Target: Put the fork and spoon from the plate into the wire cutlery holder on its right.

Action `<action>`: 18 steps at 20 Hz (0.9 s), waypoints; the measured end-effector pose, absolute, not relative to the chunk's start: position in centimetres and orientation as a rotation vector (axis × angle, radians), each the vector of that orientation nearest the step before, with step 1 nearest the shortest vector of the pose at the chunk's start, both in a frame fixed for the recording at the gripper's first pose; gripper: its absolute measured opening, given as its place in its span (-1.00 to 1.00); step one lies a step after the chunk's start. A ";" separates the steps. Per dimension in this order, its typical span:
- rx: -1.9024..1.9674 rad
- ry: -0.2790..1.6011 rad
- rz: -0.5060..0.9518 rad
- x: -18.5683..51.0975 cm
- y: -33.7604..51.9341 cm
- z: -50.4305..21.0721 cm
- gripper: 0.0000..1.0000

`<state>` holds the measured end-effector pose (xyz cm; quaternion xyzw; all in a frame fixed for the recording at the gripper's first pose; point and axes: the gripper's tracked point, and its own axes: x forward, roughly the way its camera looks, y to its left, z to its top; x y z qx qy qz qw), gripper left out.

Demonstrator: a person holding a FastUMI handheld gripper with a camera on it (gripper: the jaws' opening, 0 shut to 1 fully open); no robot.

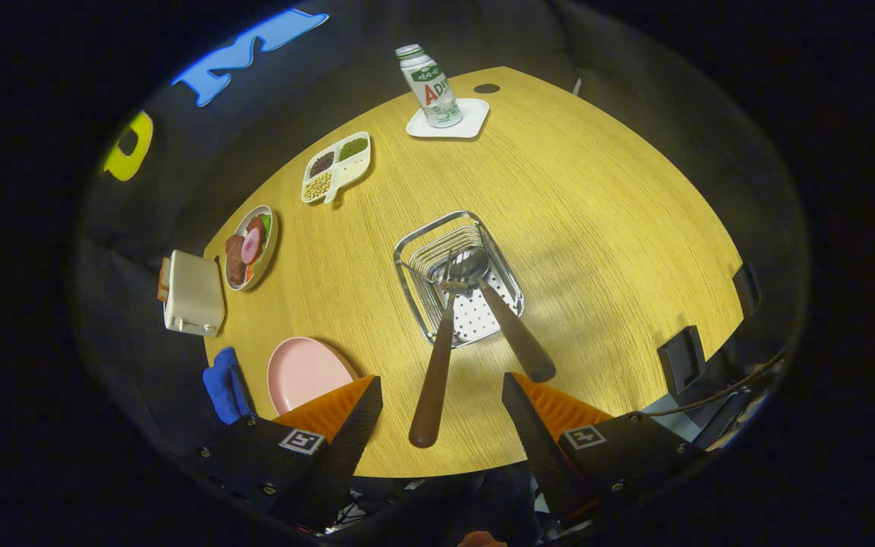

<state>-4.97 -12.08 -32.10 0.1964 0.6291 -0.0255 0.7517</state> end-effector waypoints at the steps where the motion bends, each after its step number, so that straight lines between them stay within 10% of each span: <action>1: 0.430 1.371 -0.038 -5.2 -11.9 -31.8 0.96; 18: 0.200 0.831 -0.083 0.6 -17.3 -19.8 0.96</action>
